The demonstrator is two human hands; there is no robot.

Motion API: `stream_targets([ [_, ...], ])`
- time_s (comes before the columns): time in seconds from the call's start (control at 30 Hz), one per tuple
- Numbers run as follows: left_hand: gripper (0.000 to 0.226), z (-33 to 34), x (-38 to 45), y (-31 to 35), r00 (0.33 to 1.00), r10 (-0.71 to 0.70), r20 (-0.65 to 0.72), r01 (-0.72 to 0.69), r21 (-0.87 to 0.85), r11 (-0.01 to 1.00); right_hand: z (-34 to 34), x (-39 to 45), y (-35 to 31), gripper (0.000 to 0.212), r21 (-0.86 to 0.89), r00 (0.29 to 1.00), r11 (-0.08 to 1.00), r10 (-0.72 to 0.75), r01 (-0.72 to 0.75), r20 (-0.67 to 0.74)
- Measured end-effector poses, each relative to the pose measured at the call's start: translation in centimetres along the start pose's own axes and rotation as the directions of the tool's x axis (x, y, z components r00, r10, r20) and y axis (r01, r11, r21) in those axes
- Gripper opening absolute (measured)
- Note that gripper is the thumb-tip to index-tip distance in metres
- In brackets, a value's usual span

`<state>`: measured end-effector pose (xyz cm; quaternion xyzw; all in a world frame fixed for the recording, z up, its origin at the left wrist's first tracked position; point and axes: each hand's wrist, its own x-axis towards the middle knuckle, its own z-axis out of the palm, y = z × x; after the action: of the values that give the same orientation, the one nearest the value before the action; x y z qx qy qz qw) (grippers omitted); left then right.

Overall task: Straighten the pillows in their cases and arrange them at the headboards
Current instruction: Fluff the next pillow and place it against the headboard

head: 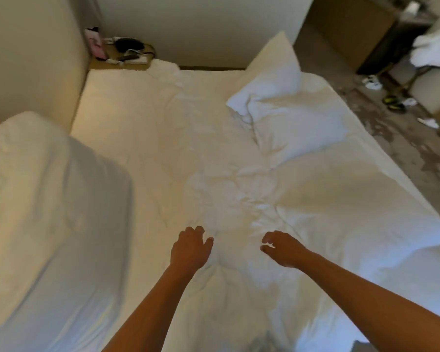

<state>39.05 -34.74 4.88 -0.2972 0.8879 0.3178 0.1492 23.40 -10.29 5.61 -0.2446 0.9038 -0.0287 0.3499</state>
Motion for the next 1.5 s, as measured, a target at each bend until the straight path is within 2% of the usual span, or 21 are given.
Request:
stream_targets([
  [0.17, 0.047, 6.3, 1.9, 13.1, 0.991, 0.104, 0.081, -0.107, 0.034, 0.994, -1.9, -2.8, 14.7, 0.035, 0.139, 0.989, 0.983, 0.13, -0.12, -0.065],
  [0.37, 0.049, 15.8, 4.1, 27.7, 0.982, 0.118, 0.15, -0.133, 0.095, 0.987, -4.0, -1.7, 32.4, 0.038, 0.181, 0.974, 0.969, 0.191, -0.168, -0.124],
  [0.6, 0.049, 24.7, 7.5, 38.5, 0.967, 0.032, 0.251, -0.073, 0.157, 0.985, -3.9, 2.4, 47.3, 0.057, 0.231, 0.94, 0.936, 0.305, -0.265, -0.153],
  [0.7, 0.049, 26.8, 10.6, 41.9, 0.969, 0.006, 0.249, -0.051, 0.174, 0.983, -4.5, 5.6, 51.9, 0.07, 0.196, 0.926, 0.946, 0.3, -0.258, -0.23],
  [0.8, 0.048, 29.3, 14.3, 45.5, 0.979, -0.002, 0.206, -0.027, 0.138, 0.99, -5.3, 9.1, 55.4, 0.079, 0.189, 0.88, 0.937, 0.342, -0.293, -0.33],
  [0.87, 0.049, 31.8, 16.5, 47.8, 0.981, 0.004, 0.195, -0.024, 0.098, 0.995, -5.2, 11.4, 57.1, 0.086, 0.178, 0.858, 0.923, 0.384, -0.342, -0.342],
  [1.0, 0.055, 37.3, 20.9, 50.9, 0.981, 0.02, 0.191, -0.033, 0.069, 0.997, -2.6, 15.1, 59.2, 0.093, 0.069, 0.858, 0.927, 0.368, -0.369, -0.359],
  [1.07, 0.059, 39.3, 23.7, 51.3, 0.993, 0.033, 0.109, -0.044, 0.103, 0.994, -0.9, 16.5, 59.8, 0.093, 0.065, 0.849, 0.929, 0.359, -0.363, -0.387],
  [1.13, 0.067, 40.8, 26.8, 51.5, 0.998, 0.058, 0.024, -0.061, 0.187, 0.98, 0.6, 17.8, 60.4, 0.092, 0.067, 0.837, 0.933, 0.346, -0.352, -0.424],
  [1.2, 0.078, 42.0, 30.1, 51.7, 0.999, 0.039, 0.031, -0.045, 0.229, 0.972, 1.9, 19.0, 60.9, 0.092, 0.069, 0.827, 0.936, 0.339, -0.346, -0.449],
  [1.27, 0.093, 42.9, 33.3, 51.9, 0.997, -0.017, 0.078, -0.001, 0.225, 0.974, 3.1, 19.9, 61.4, 0.092, 0.069, 0.812, 0.937, 0.332, -0.343, -0.48],
  [1.37, 0.111, 43.8, 37.0, 51.2, 0.995, -0.073, 0.074, 0.06, 0.16, 0.985, 4.5, 21.2, 62.1, 0.092, 0.057, 0.793, 0.936, 0.326, -0.348, -0.514],
  [1.5, 0.122, 43.8, 39.9, 49.5, 0.985, -0.148, 0.083, 0.135, 0.148, 0.98, 4.9, 22.5, 62.1, 0.093, 0.039, 0.791, 0.938, 0.313, -0.345, -0.526],
])
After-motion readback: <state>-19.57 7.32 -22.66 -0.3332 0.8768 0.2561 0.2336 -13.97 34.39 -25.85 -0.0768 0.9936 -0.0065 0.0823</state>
